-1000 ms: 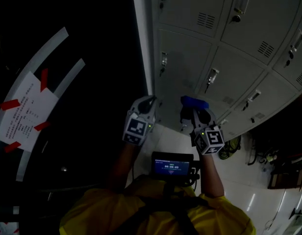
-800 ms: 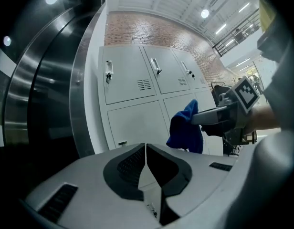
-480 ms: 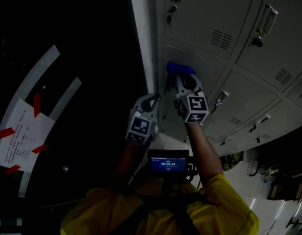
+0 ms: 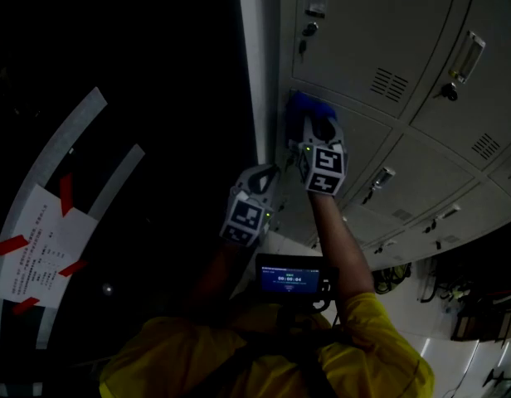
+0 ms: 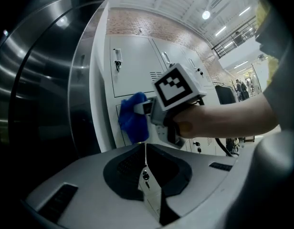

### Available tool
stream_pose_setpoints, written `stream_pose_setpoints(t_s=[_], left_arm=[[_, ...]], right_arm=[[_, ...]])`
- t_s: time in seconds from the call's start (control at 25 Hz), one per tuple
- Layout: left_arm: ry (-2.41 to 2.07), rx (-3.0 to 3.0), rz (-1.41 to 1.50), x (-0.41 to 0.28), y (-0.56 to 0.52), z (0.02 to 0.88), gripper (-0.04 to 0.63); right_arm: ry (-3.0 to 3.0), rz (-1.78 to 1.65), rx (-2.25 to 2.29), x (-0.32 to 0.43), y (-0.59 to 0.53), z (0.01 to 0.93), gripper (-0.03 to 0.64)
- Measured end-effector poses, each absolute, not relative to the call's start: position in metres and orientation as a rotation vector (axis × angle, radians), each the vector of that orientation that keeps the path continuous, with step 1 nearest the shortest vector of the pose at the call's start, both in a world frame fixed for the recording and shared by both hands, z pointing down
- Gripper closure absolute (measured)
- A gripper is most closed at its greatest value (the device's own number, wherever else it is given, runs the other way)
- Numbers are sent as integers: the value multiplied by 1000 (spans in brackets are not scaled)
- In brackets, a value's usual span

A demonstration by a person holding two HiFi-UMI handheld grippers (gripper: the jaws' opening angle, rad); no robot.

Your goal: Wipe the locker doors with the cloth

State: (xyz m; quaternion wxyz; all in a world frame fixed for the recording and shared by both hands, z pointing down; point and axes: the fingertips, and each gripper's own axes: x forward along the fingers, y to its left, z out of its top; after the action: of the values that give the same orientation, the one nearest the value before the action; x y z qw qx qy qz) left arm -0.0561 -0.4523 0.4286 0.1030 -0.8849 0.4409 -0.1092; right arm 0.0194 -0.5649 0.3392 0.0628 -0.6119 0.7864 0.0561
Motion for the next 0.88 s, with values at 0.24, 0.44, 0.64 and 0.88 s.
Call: stream_pose_setpoints(t_s=[0.24,0.44,0.64,0.88], left_arm=[[1204,-2648,-311,-27,-452,431,586],[1180,-2675,-296,-15,-453,433,586],[1199,-2657,-300,-27,-454,433,586],[1260,-2647,-331,-52,-452,439,586]], right_arm=[[2038,137,-2179,199,-495,361,543],[2057,140,-2177,211,-486,363,543],[2323,124,-1879,97,-503,360,543],[2585,-55,-1744,-26,-584,427,543]])
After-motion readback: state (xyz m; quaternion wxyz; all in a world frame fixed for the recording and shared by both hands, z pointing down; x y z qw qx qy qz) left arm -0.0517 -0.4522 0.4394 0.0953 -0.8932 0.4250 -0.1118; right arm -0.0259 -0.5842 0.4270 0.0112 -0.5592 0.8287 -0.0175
